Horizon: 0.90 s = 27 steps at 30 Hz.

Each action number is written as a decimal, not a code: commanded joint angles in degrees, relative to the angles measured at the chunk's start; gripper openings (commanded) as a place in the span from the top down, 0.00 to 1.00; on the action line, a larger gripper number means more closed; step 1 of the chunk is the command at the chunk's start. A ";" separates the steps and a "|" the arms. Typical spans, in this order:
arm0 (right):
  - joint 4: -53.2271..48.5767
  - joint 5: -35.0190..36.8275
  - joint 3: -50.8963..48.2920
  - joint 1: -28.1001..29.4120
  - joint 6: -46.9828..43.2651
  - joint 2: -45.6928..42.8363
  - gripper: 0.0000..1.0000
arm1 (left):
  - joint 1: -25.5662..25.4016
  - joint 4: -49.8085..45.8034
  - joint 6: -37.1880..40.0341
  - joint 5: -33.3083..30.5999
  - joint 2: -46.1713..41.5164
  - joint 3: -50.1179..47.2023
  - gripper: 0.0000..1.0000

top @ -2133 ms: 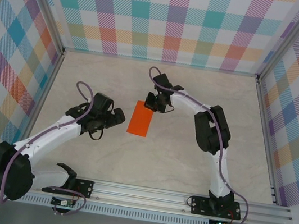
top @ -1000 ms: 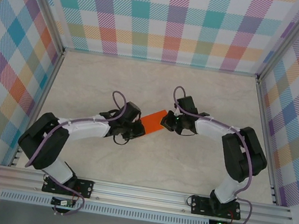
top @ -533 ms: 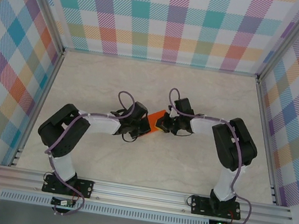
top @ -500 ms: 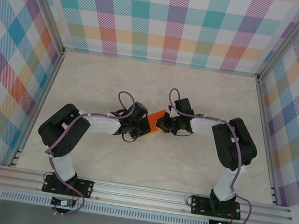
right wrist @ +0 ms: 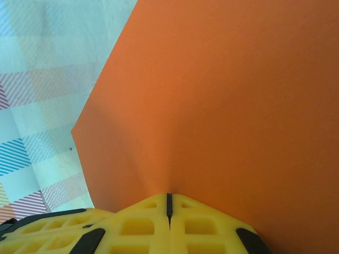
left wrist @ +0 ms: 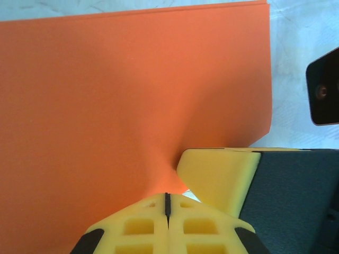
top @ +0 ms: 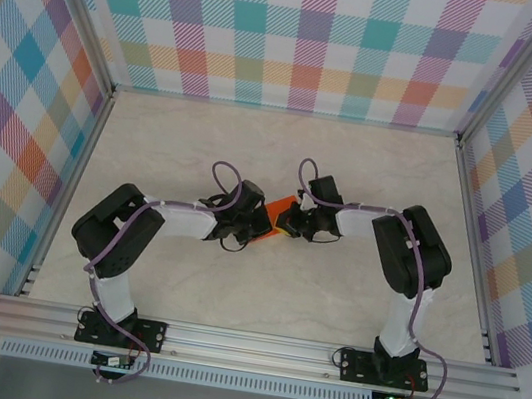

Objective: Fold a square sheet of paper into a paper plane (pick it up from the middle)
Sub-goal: Rotate the square sheet of paper at the center of the table, then first fold in half a square sheet of paper at the center of the table.

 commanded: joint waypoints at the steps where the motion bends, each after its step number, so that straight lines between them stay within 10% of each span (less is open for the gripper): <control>1: -1.12 -0.09 1.28 -0.37 -1.77 1.13 1.00 | -1.03 1.66 -0.28 0.69 1.82 0.11 1.00; 27: 0.22 2.08 -2.61 -2.14 -4.87 1.36 1.00 | -1.02 -8.79 0.78 -2.75 1.86 -2.70 1.00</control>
